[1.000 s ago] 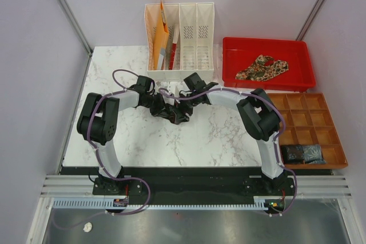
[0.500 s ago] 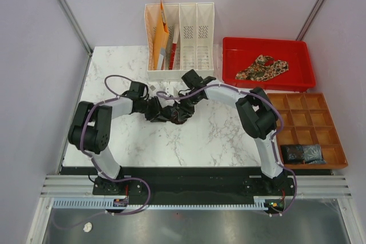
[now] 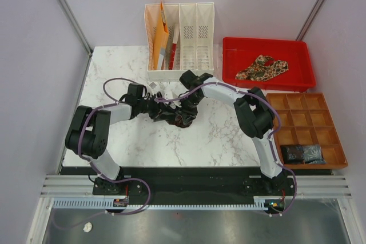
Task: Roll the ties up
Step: Roll the tie at the center of the board, then pick up the tie at the center of the board.
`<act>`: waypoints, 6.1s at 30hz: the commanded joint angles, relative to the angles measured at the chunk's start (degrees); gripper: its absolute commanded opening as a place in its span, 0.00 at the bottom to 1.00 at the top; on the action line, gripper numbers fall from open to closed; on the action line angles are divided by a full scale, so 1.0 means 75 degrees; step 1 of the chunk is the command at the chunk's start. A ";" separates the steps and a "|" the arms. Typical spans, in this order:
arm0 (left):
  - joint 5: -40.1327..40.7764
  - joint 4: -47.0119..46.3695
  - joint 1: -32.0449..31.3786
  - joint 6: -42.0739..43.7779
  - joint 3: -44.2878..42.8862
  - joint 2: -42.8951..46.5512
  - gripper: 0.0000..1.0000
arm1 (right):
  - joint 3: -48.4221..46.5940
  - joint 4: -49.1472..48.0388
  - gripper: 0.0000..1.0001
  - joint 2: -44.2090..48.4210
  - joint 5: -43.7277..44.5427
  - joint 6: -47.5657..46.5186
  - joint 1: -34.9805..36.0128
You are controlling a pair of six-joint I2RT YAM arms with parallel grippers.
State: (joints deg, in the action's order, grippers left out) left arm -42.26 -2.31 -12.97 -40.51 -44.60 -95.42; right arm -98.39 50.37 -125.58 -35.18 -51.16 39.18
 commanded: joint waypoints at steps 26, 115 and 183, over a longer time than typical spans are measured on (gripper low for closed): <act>0.1732 0.1619 -0.0321 0.0479 -0.0838 -0.1199 0.02 | -0.0580 0.0374 0.94 -0.0143 -0.0231 0.0434 -0.0114; -0.0342 -0.1568 0.0031 -0.0166 0.0251 -0.1434 0.02 | -0.0721 -0.0400 0.05 -0.0893 0.0999 0.1840 0.0167; -0.1162 -0.1251 0.0335 -0.1184 0.0075 -0.0637 0.47 | 0.0638 -0.1513 0.04 0.0092 0.1878 0.1512 0.0413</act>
State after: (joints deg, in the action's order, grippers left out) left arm -46.76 -8.19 -10.28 -46.04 -45.21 -101.27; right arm -95.37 38.48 -124.49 -25.06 -38.39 41.56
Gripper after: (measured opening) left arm 0.456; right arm 0.350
